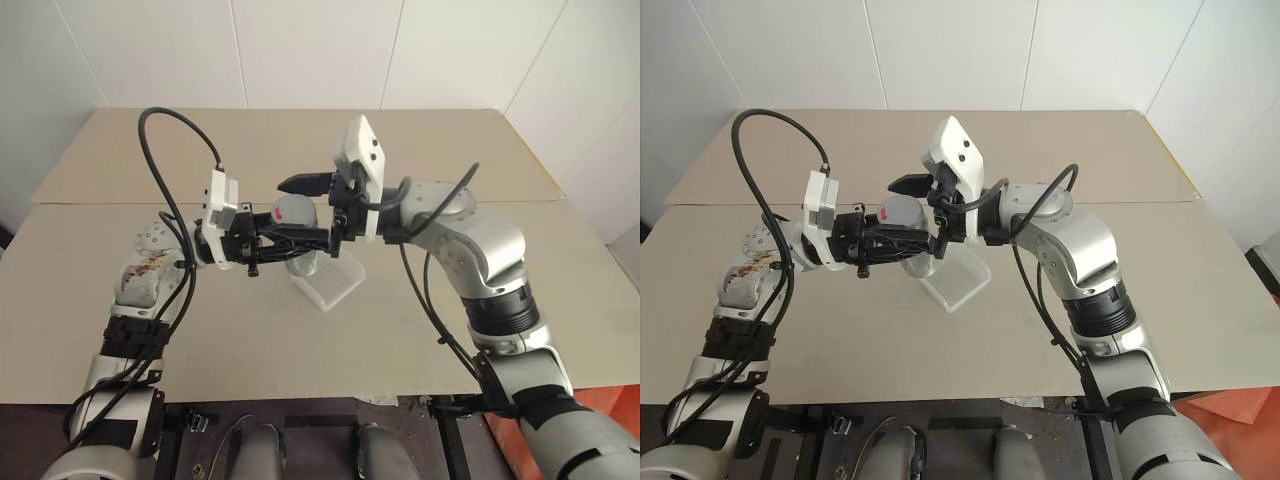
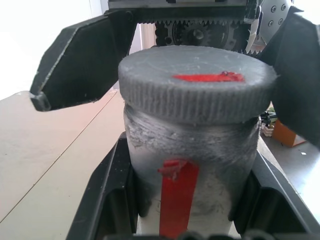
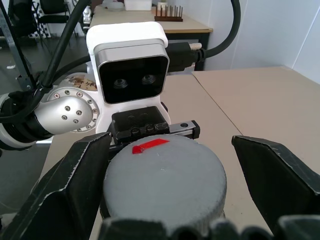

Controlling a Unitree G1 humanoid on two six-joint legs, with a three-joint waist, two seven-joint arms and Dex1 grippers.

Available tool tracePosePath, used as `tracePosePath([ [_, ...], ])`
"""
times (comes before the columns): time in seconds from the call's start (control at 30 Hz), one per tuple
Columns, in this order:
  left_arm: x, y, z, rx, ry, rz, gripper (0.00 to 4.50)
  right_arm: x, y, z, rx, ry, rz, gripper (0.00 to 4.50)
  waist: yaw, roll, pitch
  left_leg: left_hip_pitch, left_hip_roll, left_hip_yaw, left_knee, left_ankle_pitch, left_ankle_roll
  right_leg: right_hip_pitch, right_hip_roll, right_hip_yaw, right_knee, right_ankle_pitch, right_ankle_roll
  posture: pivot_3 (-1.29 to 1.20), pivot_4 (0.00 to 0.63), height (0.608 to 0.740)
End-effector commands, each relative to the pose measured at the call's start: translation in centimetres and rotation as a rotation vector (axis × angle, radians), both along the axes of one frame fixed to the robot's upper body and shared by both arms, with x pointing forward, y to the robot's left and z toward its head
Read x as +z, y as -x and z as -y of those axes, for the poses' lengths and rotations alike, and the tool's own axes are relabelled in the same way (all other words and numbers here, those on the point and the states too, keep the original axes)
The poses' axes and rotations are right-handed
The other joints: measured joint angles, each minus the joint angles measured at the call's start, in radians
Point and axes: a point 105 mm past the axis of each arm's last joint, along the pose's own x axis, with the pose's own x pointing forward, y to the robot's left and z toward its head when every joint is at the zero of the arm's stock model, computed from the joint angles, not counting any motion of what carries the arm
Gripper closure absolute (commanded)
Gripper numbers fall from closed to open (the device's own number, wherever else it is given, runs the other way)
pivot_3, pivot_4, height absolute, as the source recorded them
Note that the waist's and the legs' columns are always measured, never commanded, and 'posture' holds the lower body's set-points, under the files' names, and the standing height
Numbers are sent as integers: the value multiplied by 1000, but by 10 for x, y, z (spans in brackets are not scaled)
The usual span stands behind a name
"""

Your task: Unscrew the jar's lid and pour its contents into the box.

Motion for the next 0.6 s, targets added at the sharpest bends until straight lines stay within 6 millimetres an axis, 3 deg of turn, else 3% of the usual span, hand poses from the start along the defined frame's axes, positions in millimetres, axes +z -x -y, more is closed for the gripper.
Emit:
tracePosePath([
  [0.03, 11, 5, -2, -11, 7, 59, 2568, 22, 4, 2, 13, -53, 70, 877, -1, 0, 0, 0, 0, 0, 0, 0, 0, 0, 0, 0, 0, 0, 0, 0, 150, 740],
  [0.13, 9, 7, -4, -28, -6, 38, 2568, 25, 5, 2, 19, -71, 83, 1766, 0, 0, 0, 0, 0, 0, 0, 0, 0, 0, 0, 0, 0, 0, 0, 0, 150, 740],
  [0.27, 8, 14, -9, -98, -24, -17, 2568, 29, 10, 2, 70, -92, 100, 1766, -1, 0, 0, 0, 0, 0, 0, 0, 0, 0, 0, 0, 0, 0, 0, 0, 150, 740],
  [0.37, 11, 24, -13, -227, -36, -54, 2568, 24, 31, 1, 280, -72, 103, 1766, -1, 0, 0, 0, 0, 0, 0, 0, 0, 0, 0, 0, 0, 0, 0, 0, 150, 740],
  [0.47, 23, 32, -8, -348, -38, -47, 2568, 17, 58, 9, 634, -39, 79, 1766, 2, 0, 0, 0, 0, 0, 0, 0, 0, 1, 0, 0, -1, 0, 0, 0, 150, 740],
  [0.6, 29, 40, 1, -427, -62, -33, 2568, 12, 66, 12, 855, -4, 44, 1766, 2, 0, 0, 0, 0, -1, 1, 0, 0, 1, 0, -1, 0, 0, 0, 0, 150, 740],
])
